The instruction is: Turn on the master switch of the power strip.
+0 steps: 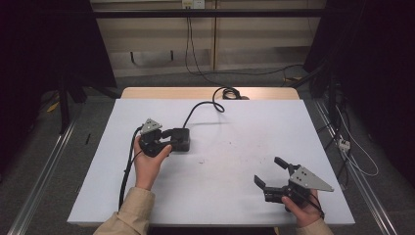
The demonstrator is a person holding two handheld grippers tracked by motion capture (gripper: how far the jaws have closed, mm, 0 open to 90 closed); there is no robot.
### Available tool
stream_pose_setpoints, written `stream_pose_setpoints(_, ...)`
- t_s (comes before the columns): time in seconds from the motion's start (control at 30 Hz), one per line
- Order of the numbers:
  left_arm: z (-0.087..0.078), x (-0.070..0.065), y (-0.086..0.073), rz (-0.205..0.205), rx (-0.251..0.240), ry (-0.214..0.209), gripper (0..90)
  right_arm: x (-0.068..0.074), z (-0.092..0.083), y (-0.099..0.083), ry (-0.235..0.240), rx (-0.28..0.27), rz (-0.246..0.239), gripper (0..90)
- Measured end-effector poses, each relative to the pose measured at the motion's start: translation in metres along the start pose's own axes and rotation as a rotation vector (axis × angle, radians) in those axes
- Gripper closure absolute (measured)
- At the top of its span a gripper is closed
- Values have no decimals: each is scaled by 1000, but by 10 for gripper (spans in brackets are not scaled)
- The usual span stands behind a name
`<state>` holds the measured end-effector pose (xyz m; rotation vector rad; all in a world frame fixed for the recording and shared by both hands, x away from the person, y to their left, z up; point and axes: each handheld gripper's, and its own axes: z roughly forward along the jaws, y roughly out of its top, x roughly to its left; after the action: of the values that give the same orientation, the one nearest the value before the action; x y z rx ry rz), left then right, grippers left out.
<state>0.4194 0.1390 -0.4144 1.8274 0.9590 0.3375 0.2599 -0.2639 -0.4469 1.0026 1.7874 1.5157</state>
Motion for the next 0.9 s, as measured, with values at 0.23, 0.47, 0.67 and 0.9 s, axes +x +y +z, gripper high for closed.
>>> stream_pose_setpoints(0.23, -13, -3, -4, 0, 6, -33, 272, 1, 0, 1, 2, 1, -5, 45)
stream_pose_setpoints(0.47, -30, 0, -10, 12, 9, -55, 168, 2, 0, 1, 3, 1, -5, 45)
stream_pose_setpoints(0.67, -42, 1, -18, 24, 12, -85, 122, 1, 0, 1, -2, 0, -4, 45)
stream_pose_setpoints(0.9, -51, 5, -25, 32, 10, -89, 101, 2, 0, 1, 1, 2, -7, 45)
